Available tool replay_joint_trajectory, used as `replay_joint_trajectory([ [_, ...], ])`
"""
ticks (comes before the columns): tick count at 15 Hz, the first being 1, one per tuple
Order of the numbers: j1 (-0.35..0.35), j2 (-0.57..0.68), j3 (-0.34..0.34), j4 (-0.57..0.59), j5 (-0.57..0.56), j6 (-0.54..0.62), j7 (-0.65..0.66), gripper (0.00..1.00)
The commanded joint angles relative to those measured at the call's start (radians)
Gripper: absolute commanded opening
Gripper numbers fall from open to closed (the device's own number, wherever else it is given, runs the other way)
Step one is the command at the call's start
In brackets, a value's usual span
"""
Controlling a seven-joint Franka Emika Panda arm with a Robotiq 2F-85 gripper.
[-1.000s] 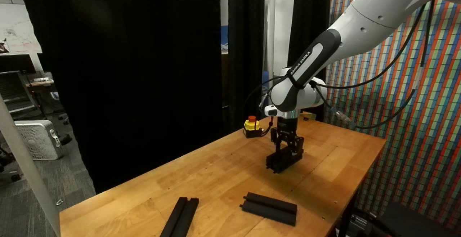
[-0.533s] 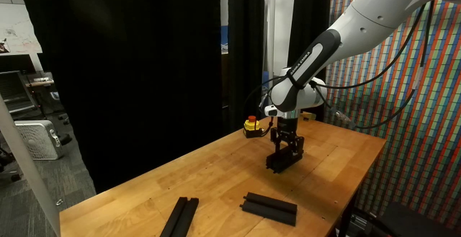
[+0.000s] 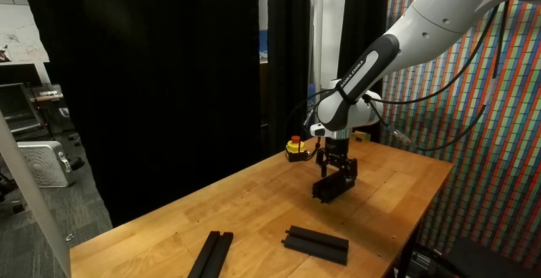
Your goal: Stack the black objects together
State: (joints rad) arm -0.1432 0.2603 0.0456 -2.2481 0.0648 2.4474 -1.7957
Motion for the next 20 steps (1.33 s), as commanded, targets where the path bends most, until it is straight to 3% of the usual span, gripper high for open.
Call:
replay_joint_trajectory([
  [1, 0.017, -0.04, 0.002, -0.001, 0.006, -0.035, 0.032, 1.0],
  [8, 0.106, -0.134, 0.016, -0.071, -0.034, -0.038, 0.24, 1.0],
  [14, 0.209, -0.205, 0.069, -0.112, 0.005, -0.12, 0.686, 1.0],
  [20, 0.292, -0.187, 0.145, -0.16, 0.091, -0.077, 1.104, 1.0],
])
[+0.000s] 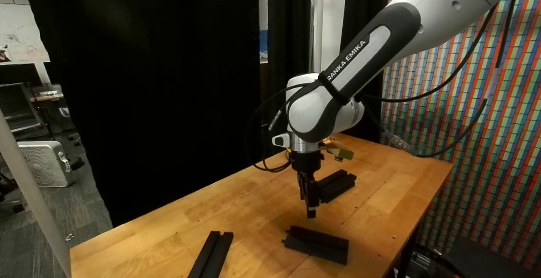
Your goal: Stack the black objects together
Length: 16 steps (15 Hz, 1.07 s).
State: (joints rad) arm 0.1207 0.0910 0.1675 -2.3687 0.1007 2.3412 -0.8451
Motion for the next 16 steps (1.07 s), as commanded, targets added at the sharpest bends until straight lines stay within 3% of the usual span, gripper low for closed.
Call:
replay_joint_trajectory([
  [1, 0.038, -0.019, 0.036, -0.062, 0.079, 0.053, 0.209, 1.0],
  [4, 0.062, -0.029, 0.065, -0.114, 0.148, 0.125, 0.359, 1.0],
  [9, 0.093, -0.031, 0.1, -0.226, 0.191, 0.366, 0.546, 1.0],
  [12, 0.116, -0.027, 0.09, -0.278, 0.067, 0.468, 0.69, 1.0],
  [16, 0.137, -0.059, 0.066, -0.267, -0.187, 0.376, 0.889, 1.0],
])
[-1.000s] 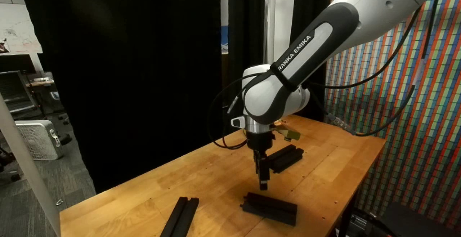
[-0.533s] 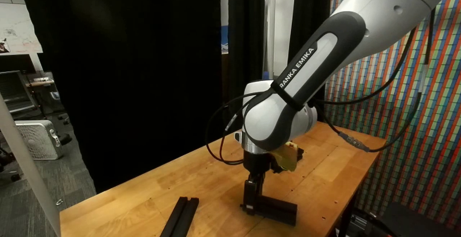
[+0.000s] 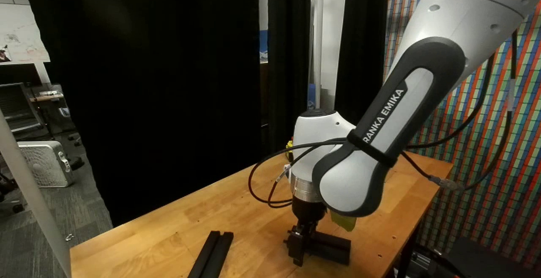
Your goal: Stack the black objects together
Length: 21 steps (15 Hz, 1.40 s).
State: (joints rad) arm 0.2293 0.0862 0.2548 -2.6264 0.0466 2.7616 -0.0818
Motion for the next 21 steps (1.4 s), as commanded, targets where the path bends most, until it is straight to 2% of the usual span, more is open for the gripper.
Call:
replay_joint_trajectory([
  [1, 0.029, -0.054, -0.017, 0.003, -0.17, -0.074, 0.145, 1.0],
  [6, 0.027, -0.056, -0.004, 0.031, -0.234, -0.15, 0.161, 1.0],
  [10, 0.016, -0.045, -0.015, 0.034, -0.248, -0.136, 0.138, 1.0],
  [21, -0.028, -0.023, -0.052, 0.038, -0.189, -0.124, 0.007, 1.0],
])
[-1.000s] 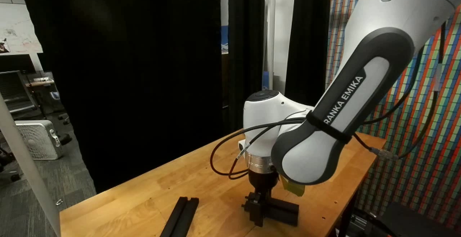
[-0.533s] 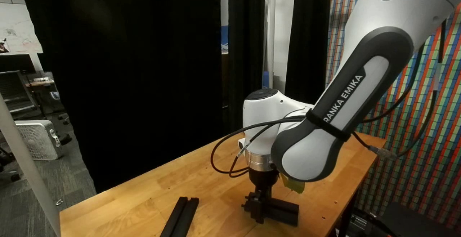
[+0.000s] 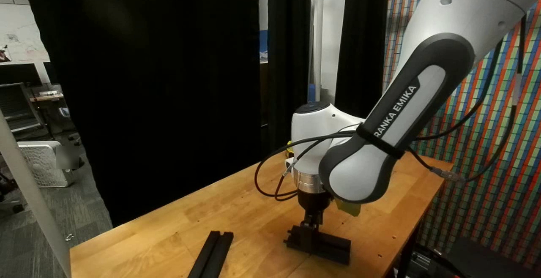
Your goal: Stack the black objects together
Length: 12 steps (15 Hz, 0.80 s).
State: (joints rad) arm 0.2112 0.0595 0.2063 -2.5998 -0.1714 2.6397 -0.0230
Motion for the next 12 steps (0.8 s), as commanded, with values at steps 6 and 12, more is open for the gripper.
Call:
replay_joint_trajectory([
  [6, -0.015, 0.018, -0.002, 0.01, 0.043, 0.006, -0.076, 1.0],
  [12, -0.021, 0.038, 0.0, 0.008, 0.089, 0.021, -0.117, 1.0],
])
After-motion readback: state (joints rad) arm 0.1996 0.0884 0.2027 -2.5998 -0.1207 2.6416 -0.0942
